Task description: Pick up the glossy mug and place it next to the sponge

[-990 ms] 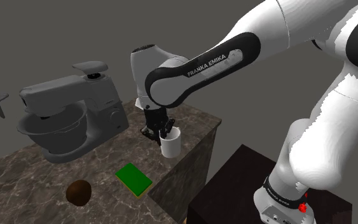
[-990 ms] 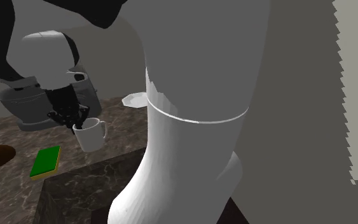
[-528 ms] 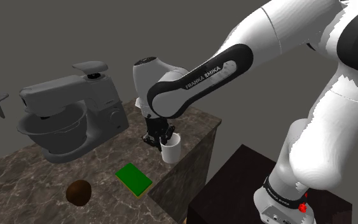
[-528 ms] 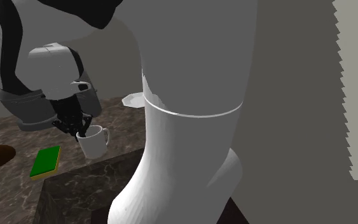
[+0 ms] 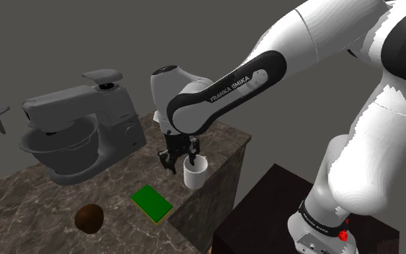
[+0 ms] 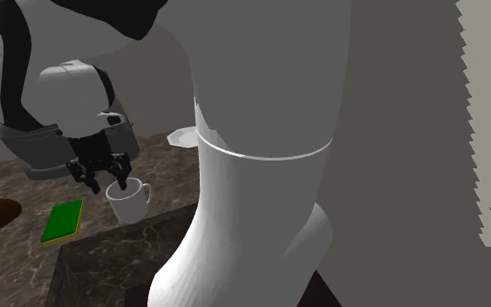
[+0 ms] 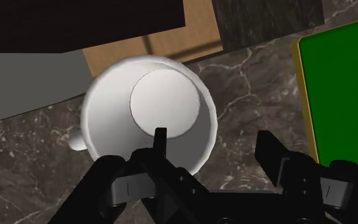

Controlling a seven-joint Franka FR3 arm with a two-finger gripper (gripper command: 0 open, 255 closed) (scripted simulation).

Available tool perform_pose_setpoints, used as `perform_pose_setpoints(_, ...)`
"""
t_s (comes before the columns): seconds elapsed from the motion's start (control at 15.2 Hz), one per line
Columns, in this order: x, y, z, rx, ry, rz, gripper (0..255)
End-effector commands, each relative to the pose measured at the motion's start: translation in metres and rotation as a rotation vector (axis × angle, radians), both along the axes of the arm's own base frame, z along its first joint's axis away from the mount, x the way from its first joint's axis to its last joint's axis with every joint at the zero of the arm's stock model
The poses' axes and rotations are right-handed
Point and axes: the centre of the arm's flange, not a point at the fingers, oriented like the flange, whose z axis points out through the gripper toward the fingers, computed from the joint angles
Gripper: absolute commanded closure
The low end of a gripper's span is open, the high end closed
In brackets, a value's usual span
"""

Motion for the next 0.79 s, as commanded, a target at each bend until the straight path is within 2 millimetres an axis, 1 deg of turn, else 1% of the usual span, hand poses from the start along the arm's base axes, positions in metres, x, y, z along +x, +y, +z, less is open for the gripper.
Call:
perform_pose_setpoints(0.0,0.0,0.0,0.0,0.0,0.0,0.0,0)
perform_pose_setpoints(0.2,0.0,0.0,0.0,0.0,0.0,0.0,0)
perform_pose_setpoints(0.4,0.004,0.002,0.039,0.0,0.0,0.0,0)
perform_pose_setpoints(0.46,0.005,0.003,0.05,0.0,0.0,0.0,0)
perform_pose_setpoints(0.73,0.005,0.003,0.05,0.0,0.0,0.0,0)
